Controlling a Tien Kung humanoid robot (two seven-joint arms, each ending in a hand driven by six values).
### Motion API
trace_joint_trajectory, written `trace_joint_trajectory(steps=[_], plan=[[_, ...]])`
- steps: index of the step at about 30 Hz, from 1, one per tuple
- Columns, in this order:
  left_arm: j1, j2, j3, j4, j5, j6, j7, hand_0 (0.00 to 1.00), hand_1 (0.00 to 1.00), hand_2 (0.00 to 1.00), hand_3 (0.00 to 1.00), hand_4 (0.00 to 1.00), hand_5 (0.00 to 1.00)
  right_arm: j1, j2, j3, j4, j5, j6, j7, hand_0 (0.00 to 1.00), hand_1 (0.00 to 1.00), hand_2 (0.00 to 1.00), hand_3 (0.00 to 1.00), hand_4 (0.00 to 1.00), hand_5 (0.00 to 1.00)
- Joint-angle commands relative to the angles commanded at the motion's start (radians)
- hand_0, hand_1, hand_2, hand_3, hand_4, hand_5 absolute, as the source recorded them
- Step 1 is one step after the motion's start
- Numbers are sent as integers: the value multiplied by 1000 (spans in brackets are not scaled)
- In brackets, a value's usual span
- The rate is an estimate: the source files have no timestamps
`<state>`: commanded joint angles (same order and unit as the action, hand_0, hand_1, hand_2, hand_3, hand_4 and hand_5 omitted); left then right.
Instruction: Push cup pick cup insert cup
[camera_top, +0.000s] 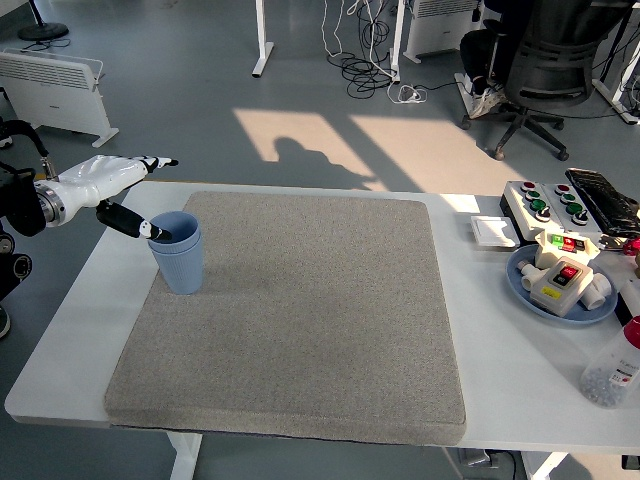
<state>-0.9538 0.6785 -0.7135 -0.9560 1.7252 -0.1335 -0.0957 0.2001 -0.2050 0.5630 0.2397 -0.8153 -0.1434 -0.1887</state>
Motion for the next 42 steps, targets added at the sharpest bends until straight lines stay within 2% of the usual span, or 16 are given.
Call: trace_joint_trajectory(steps=[2,3,6,8,9,10,12,14,15,20,21,26,29,34,38,42], plan=[[37,-1,-43,-20,-75,78,23,783,863,990,946,891,586,-2,1,0,0,0,0,0,730,666,636,572,128,365],[49,-2,-57,-24,-107,122,28,696,732,712,611,677,554,-2,1,0,0,1,0,0,729,666,636,572,128,365],[124,-13,-152,-55,-213,244,51,696,732,712,611,677,554,-5,2,0,0,3,-1,1,729,666,636,572,128,365],[144,-15,-190,-61,-249,320,54,696,732,712,611,677,554,-5,2,0,0,2,-1,1,729,666,636,572,128,365],[184,-27,-232,-94,-292,361,63,670,706,670,565,596,575,-8,3,4,-1,-3,-1,0,729,666,636,572,128,365],[220,-31,-272,-116,-333,384,66,670,706,670,565,596,575,-9,4,4,-1,-5,0,0,729,666,636,572,128,365],[285,-44,-347,-155,-409,375,75,670,706,670,565,596,575,-11,5,5,-1,-5,-1,0,729,666,636,572,128,365],[361,-66,-431,-203,-493,329,82,670,706,670,565,596,575,-14,6,4,-1,-3,-2,1,729,666,636,572,128,365],[400,-74,-474,-224,-539,302,86,695,729,712,594,596,780,-15,6,4,-1,-2,-2,1,729,666,637,572,128,365],[584,-138,-682,-302,-747,157,132,695,729,712,594,596,780,-18,9,5,-2,-5,-3,1,729,666,637,572,128,365],[619,-148,-728,-310,-792,131,138,701,727,711,604,605,895,-19,9,5,-2,-5,-3,1,729,666,636,572,128,365],[778,-250,-925,-360,-998,4,178,701,727,711,604,605,895,-19,10,-5,-3,13,-7,7,729,666,636,572,128,365],[850,-315,-1033,-372,-1083,-37,173,709,726,712,613,619,938,-15,10,-9,-4,20,-9,9,729,666,636,572,128,365],[923,-371,-1079,-384,-1132,-45,140,720,728,718,617,623,933,-7,10,-13,-4,27,-10,11,729,666,637,572,128,365],[963,-379,-1085,-395,-1144,-49,119,720,728,718,617,623,933,-3,10,-16,-5,31,-11,13,729,666,637,572,128,365],[971,-386,-1097,-398,-1144,-52,110,720,728,718,615,619,949,1,10,-17,-5,34,-11,13,729,665,636,572,128,365]])
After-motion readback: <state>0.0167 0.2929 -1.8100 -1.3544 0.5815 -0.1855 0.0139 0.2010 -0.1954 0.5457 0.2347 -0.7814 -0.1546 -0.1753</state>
